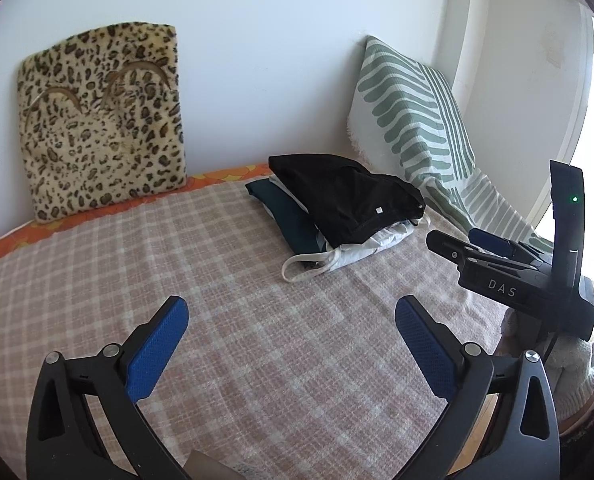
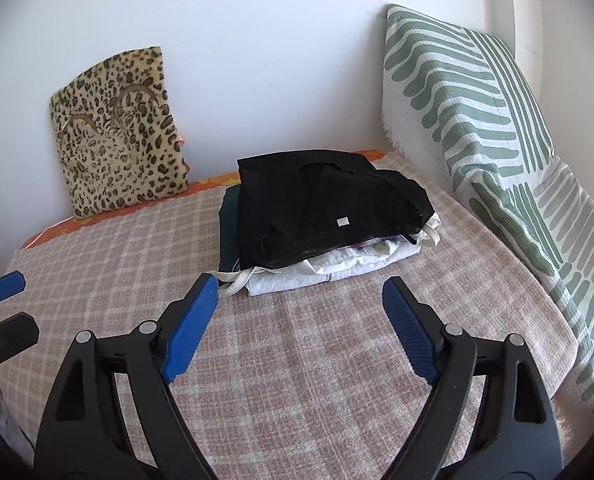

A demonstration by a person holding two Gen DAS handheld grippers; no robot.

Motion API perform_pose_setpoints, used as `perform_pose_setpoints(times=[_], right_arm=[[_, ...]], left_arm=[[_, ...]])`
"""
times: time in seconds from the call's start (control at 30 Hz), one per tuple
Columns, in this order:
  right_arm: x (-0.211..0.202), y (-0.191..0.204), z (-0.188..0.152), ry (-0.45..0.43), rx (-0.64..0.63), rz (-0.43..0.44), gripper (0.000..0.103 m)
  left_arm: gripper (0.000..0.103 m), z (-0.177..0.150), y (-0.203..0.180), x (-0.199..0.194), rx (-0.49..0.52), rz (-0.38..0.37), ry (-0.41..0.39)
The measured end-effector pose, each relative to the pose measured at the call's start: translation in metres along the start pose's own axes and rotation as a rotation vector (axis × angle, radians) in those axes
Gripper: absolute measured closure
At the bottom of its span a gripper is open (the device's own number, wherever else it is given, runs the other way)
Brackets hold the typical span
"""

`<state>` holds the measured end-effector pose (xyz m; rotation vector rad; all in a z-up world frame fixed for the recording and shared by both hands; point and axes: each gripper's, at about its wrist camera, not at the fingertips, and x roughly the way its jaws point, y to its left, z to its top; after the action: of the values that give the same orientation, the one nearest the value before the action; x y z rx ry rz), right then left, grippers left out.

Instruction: Fold small clothes

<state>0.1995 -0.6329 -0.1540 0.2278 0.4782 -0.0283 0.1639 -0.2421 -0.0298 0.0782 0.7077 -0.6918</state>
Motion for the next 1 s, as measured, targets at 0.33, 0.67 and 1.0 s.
perform_pose_setpoints(times=[0.33, 0.67, 1.0], right_arm=[[0.0044, 0.0015, -0.0008, 0.002, -0.002, 0.000, 0.016], [0.0057, 0.0034, -0.0020, 0.002, -0.004, -0.005, 0.016], [0.0068, 0.0051, -0.0032, 0.001, -0.005, 0.000, 0.016]], left_arm=[[0.000, -0.0058, 0.0054, 0.0026, 0.009, 0.059, 0.010], [0.000, -0.0100, 0.0032, 0.0047, 0.033, 0.085, 0.014], [0.000, -0.0092, 0.0033, 0.0033, 0.031, 0.091, 0.008]])
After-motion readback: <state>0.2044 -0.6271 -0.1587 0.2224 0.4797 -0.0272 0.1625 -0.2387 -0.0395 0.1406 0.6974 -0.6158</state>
